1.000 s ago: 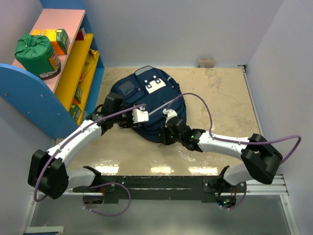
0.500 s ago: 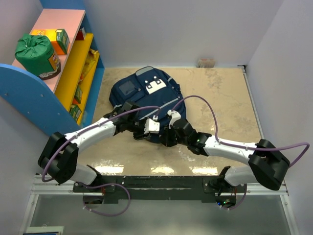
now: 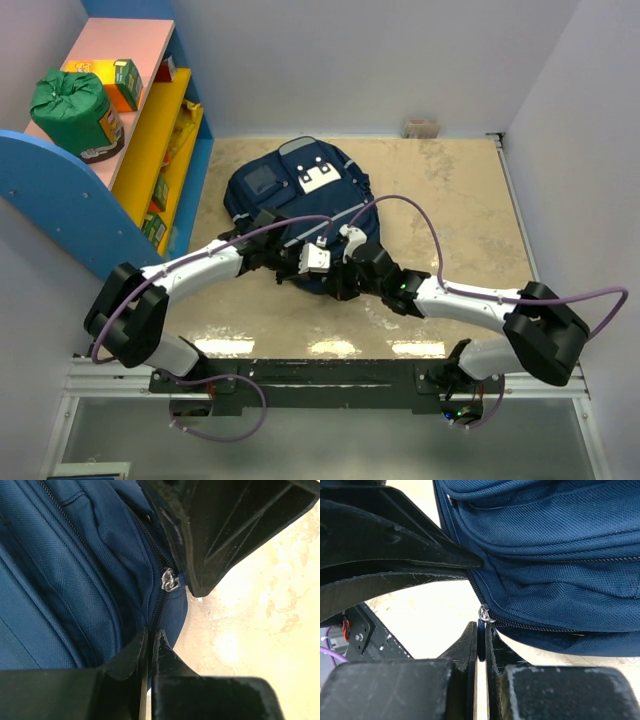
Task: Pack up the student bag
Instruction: Zip the student bag at the center of the board.
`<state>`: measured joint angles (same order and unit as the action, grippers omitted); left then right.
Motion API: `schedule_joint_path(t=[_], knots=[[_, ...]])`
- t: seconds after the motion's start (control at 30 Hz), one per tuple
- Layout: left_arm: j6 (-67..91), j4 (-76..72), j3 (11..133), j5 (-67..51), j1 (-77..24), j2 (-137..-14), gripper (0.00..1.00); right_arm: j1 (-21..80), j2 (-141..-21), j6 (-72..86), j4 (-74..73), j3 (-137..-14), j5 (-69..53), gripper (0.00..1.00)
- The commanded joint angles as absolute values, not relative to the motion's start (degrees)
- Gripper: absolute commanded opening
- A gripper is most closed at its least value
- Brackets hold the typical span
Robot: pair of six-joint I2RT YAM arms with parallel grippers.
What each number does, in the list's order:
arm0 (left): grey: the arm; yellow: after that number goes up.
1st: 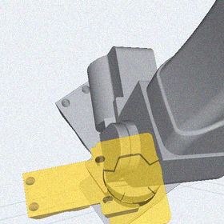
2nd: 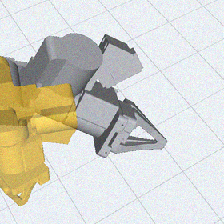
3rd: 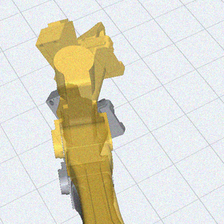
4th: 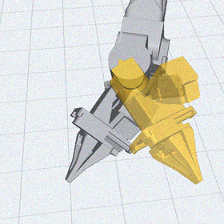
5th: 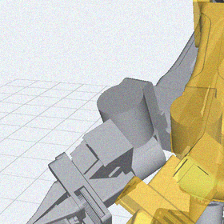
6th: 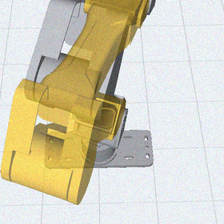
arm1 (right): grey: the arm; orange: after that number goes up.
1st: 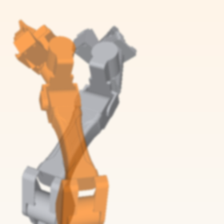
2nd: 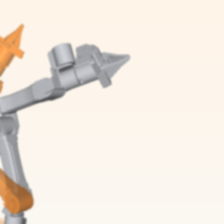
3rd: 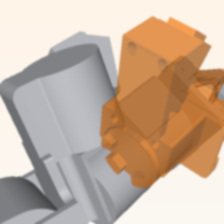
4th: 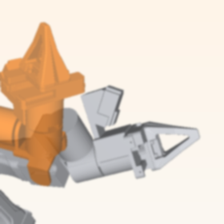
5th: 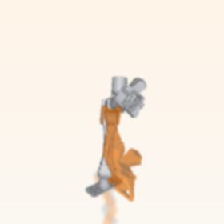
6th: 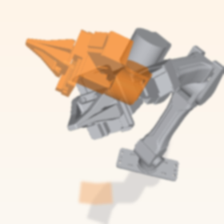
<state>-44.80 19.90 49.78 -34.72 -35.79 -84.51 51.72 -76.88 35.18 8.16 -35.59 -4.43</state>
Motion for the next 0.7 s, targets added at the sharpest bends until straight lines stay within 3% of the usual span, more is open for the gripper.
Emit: schedule_joint_path(t=[0.0, 0.43, 0.67], knots=[[-46.58, 18.54, 48.87, -32.19, -35.95, -82.71, 0.0, 52.21, -74.11, 36.47, 5.45, -37.27, -2.39, 0.0], [-54.49, 28.3, 44.65, -24.0, -26.55, -75.15, 0.0, 50.27, -74.71, 38.41, -2.63, -39.2, 10.18, 0.0], [-58.88, 30.49, 42.28, -20.48, -18.48, -72.78, 0.0, 49.48, -74.35, 36.39, -3.16, -39.9, 9.15, 0.0]])
